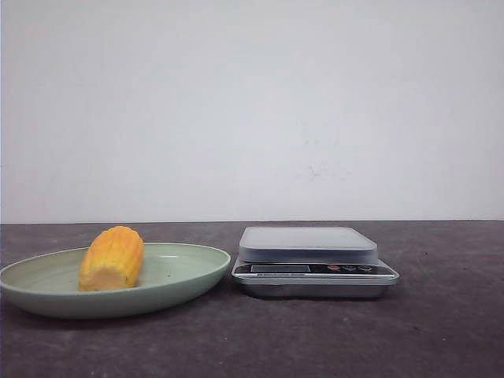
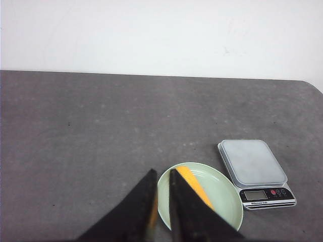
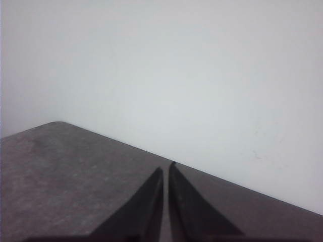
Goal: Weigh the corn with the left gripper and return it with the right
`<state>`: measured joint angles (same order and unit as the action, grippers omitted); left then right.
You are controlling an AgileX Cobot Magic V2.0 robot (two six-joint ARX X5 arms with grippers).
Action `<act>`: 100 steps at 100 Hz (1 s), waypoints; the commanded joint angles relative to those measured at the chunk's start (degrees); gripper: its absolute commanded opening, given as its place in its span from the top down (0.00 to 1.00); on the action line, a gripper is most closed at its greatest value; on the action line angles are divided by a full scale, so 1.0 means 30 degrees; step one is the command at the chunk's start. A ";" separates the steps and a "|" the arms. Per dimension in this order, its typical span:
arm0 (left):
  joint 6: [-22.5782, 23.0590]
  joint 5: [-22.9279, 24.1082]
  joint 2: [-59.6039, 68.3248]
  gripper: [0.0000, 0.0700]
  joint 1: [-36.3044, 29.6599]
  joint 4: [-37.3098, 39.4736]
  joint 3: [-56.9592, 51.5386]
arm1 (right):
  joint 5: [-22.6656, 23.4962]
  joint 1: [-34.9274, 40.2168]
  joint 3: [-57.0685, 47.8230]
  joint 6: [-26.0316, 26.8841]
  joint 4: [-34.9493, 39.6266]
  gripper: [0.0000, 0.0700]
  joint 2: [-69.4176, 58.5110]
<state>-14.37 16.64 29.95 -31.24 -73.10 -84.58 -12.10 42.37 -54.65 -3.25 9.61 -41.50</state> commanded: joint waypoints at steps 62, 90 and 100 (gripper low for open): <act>0.0066 0.0095 0.0109 1.00 -0.0087 0.0262 -0.0291 | 0.0015 -0.2521 0.1013 -0.0379 0.0350 0.98 0.1421; 0.0066 0.0095 0.0109 1.00 -0.0087 0.0255 -0.0291 | 0.2149 -0.8255 1.0652 0.0131 -0.5544 0.98 0.5479; 0.0066 0.0095 0.0109 1.00 -0.0087 0.0255 -0.0291 | 0.2980 -0.9675 1.3682 0.1370 -0.6069 0.98 0.7854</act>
<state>-14.37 16.64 29.95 -31.24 -73.06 -84.58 -4.36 15.16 -18.20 -2.90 -6.79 -22.13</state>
